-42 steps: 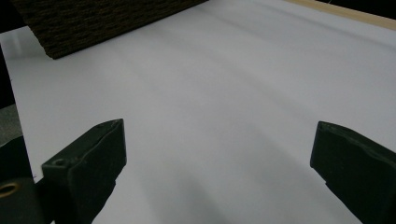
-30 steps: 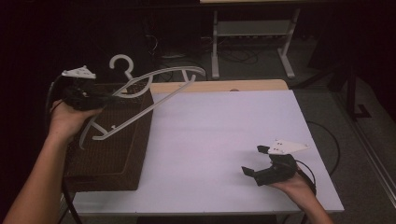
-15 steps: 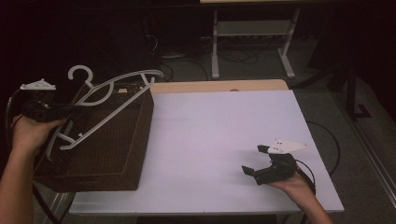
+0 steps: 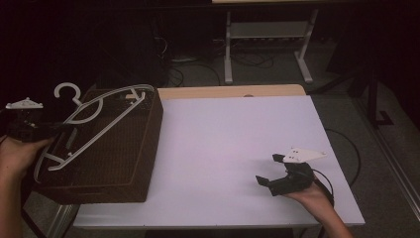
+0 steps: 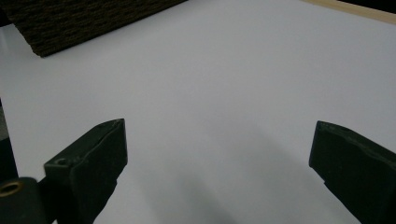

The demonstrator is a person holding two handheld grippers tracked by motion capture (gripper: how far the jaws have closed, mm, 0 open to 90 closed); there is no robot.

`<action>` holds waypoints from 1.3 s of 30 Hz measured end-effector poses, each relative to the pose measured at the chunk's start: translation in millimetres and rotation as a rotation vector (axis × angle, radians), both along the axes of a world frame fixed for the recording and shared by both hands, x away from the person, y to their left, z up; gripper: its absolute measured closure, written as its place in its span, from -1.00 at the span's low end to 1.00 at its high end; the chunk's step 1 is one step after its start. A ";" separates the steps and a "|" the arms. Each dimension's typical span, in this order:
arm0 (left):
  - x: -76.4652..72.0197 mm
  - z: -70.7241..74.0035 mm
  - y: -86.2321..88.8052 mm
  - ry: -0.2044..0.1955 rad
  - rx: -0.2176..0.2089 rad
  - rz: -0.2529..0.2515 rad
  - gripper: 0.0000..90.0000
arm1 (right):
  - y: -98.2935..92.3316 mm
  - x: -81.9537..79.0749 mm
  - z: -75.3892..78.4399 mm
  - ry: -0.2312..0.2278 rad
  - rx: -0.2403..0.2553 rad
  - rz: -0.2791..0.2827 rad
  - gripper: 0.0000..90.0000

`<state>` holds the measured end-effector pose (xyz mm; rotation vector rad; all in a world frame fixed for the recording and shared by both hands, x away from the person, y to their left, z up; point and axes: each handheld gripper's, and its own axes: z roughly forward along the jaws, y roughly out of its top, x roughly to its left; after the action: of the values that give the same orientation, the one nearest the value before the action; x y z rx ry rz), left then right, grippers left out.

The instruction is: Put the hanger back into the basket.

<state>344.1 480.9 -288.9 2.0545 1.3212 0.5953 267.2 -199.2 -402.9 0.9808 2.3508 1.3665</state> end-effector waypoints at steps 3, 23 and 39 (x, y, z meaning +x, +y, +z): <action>1.3 -4.5 0.1 0.016 0.014 0.003 0.84 | -0.2 -0.1 0.0 -0.001 0.000 -0.001 -0.91; 1.4 -14.3 -7.2 -0.013 -0.100 -0.022 -0.01 | -2.5 0.4 2.4 -0.012 0.007 -0.002 -0.91; -1.3 2.9 -71.7 -0.124 -0.246 -0.141 -0.59 | -6.6 5.1 9.8 -0.033 0.030 -0.023 -0.91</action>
<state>342.8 409.2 -285.9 1.8605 1.1089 0.4641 272.3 -205.8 -393.1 0.9826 2.2948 1.4018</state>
